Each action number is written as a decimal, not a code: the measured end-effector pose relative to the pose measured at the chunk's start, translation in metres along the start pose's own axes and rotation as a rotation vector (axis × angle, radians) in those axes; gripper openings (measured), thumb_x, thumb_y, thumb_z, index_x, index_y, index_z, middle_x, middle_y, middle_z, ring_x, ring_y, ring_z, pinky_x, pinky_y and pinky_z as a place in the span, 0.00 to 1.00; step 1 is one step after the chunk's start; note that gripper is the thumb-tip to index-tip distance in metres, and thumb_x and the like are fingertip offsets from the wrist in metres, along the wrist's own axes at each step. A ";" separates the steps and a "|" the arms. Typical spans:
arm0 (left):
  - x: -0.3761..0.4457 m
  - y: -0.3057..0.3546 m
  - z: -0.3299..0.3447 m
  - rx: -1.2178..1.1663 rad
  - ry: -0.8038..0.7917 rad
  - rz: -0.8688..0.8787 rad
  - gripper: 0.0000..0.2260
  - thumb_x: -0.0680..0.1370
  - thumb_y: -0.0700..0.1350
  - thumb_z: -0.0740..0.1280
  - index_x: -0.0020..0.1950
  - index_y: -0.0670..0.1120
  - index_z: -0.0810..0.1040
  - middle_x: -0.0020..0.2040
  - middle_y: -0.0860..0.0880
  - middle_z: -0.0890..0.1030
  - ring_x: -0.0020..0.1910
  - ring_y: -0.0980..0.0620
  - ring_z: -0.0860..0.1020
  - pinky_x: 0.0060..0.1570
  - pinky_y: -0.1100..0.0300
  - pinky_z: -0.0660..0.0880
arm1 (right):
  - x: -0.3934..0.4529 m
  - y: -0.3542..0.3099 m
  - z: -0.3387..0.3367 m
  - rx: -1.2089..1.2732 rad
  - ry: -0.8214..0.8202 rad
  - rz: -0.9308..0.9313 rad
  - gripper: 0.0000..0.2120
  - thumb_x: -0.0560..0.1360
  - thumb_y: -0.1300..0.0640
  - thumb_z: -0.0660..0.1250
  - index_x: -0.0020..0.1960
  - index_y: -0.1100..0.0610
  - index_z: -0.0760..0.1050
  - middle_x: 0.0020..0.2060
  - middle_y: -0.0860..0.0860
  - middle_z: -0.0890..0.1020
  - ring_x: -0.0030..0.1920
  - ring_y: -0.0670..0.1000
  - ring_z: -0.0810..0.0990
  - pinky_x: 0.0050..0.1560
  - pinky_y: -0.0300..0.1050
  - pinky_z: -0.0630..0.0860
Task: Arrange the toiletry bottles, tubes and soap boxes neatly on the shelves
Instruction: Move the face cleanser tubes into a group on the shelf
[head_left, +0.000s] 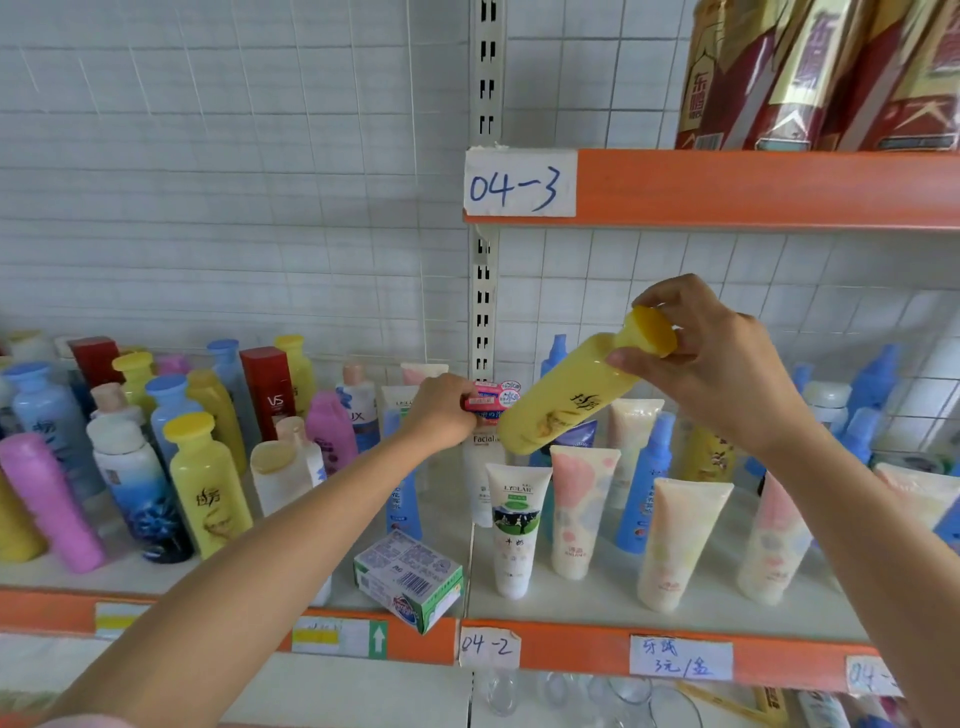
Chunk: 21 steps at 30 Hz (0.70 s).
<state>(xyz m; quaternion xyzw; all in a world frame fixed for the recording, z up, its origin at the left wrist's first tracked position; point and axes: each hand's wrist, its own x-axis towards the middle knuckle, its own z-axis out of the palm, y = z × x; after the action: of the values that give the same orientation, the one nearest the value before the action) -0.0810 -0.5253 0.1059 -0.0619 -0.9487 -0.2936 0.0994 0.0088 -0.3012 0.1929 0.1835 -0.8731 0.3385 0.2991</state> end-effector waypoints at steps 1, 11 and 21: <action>0.000 0.000 0.002 -0.016 -0.008 -0.008 0.07 0.73 0.36 0.67 0.50 0.37 0.80 0.48 0.40 0.82 0.42 0.44 0.80 0.42 0.53 0.79 | -0.001 0.000 -0.002 0.005 0.019 -0.003 0.20 0.67 0.53 0.74 0.55 0.55 0.71 0.46 0.49 0.80 0.45 0.57 0.81 0.47 0.50 0.77; -0.003 0.004 0.016 -0.024 -0.055 0.045 0.09 0.74 0.40 0.69 0.53 0.40 0.79 0.53 0.41 0.82 0.50 0.44 0.80 0.52 0.57 0.75 | -0.012 -0.002 -0.021 -0.026 0.143 -0.068 0.22 0.67 0.53 0.74 0.56 0.57 0.71 0.44 0.46 0.78 0.41 0.55 0.82 0.43 0.35 0.75; -0.009 0.010 -0.012 -0.110 0.059 0.089 0.07 0.75 0.42 0.67 0.52 0.46 0.80 0.48 0.52 0.82 0.44 0.59 0.76 0.42 0.70 0.68 | -0.023 -0.010 -0.037 0.150 0.146 -0.063 0.22 0.63 0.46 0.72 0.53 0.50 0.70 0.42 0.37 0.77 0.39 0.42 0.82 0.44 0.27 0.77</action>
<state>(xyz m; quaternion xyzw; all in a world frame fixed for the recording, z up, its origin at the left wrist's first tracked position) -0.0682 -0.5245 0.1194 -0.1008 -0.9240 -0.3425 0.1369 0.0460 -0.2795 0.2053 0.2076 -0.8148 0.4060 0.3580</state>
